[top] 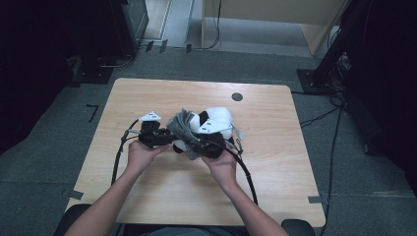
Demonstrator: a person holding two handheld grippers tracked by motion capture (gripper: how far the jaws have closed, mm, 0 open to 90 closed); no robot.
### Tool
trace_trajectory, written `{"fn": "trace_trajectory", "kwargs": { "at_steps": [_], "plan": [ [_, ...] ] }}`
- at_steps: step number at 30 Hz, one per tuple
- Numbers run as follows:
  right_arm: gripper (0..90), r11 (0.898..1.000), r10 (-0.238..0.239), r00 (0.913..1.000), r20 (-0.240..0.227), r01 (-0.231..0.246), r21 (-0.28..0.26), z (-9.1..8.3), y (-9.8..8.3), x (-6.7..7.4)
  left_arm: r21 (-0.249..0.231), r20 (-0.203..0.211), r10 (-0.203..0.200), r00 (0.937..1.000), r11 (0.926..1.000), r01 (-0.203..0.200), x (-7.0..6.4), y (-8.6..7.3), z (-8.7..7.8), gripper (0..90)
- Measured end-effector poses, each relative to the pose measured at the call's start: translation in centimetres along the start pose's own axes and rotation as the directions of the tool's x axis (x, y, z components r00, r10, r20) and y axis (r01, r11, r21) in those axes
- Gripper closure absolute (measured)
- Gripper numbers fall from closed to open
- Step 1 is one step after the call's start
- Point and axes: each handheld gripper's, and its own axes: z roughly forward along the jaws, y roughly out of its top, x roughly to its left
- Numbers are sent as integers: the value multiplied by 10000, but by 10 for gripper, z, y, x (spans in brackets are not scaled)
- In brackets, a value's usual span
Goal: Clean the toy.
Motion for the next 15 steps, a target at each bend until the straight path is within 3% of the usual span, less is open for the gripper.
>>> {"fn": "trace_trajectory", "kwargs": {
  "at_steps": [3, 8, 11, 15],
  "plan": [
    [757, 9997, -234, 9997, -8, 234, 33, 10, -12, -1, 196, -134, 51, 9999, 9998, -48, 0, -2, 2, 577],
    [755, 9955, -952, 9934, 638, 949, 81, 4, -20, -3, 226, -80, -19, 10000, 9997, 21, 2, -4, 2, 580],
    [754, 9911, -1330, 9853, 1070, 1316, 197, -3, -21, -5, 232, -43, -56, 10000, 9997, 57, 4, -4, 3, 582],
    [753, 9915, -1293, 9794, 1548, 1257, 331, -12, -25, -13, 258, -90, -30, 10000, 9997, 33, 9, -5, 3, 579]
  ]
}}
